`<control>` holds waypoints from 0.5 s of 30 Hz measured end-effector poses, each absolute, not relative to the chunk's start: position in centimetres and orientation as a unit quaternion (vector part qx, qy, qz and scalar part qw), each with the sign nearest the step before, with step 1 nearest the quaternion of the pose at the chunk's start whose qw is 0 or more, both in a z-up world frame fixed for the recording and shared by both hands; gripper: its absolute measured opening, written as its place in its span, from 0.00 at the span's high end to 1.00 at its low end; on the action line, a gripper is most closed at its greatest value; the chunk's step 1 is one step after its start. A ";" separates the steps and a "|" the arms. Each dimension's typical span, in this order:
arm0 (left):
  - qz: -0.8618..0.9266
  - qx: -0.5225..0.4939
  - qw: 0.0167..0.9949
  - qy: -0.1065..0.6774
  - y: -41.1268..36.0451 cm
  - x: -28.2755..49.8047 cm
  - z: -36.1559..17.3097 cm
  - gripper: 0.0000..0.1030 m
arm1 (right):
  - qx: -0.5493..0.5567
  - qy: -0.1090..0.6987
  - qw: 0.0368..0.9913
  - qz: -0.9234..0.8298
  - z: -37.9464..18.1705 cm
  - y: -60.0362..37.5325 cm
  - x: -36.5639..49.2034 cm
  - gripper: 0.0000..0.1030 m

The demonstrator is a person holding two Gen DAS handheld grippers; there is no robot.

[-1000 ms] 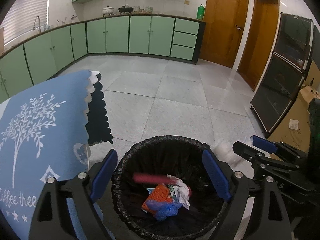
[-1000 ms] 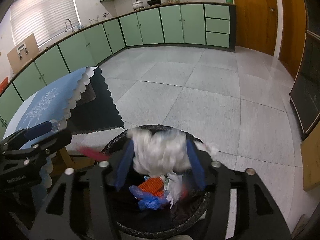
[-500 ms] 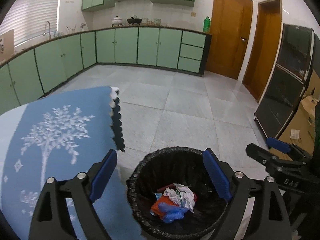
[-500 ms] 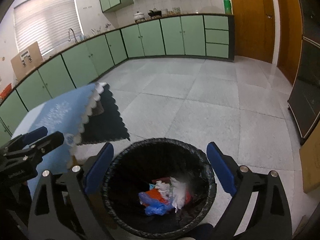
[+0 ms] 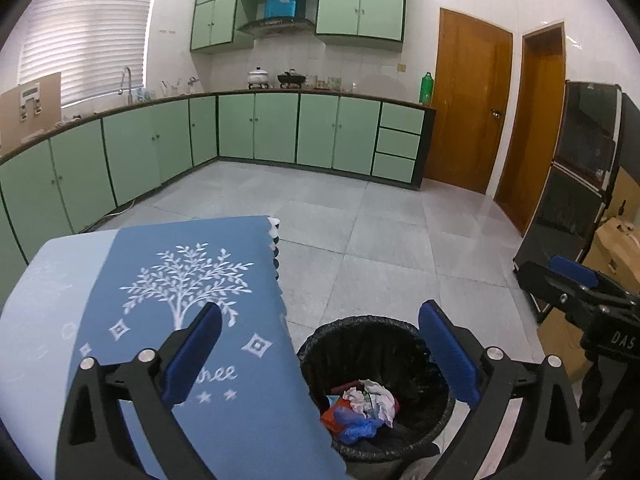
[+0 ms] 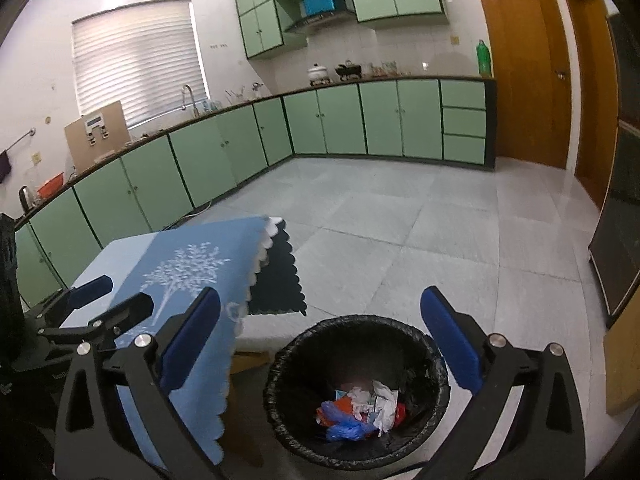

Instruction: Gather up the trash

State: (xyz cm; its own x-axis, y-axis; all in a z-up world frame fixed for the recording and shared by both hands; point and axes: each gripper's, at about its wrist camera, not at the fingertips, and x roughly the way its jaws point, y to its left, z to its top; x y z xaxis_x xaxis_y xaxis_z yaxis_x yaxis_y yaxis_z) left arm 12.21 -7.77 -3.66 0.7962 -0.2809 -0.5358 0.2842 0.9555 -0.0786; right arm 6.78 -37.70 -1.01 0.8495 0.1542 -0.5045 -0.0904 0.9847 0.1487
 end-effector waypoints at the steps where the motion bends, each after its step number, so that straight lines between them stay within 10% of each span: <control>1: -0.148 0.001 0.948 0.282 -7.5 11.8 -3.4 0.06 | 0.057 0.265 0.960 0.067 -0.6 -37.4 6.3 0.05; 15: -0.122 -0.005 0.961 0.248 -4.4 7.3 -0.3 0.06 | 0.038 0.240 0.966 0.094 2.5 -34.7 2.6 0.05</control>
State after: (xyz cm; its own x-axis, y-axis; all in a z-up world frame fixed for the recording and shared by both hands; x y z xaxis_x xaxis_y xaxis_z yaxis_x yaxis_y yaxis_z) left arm 7.30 -4.42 -0.26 0.8469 -0.2376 -0.4757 0.2330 0.9700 -0.0696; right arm 2.55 -34.73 2.47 0.8675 0.1997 -0.4556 -0.1633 0.9795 0.1183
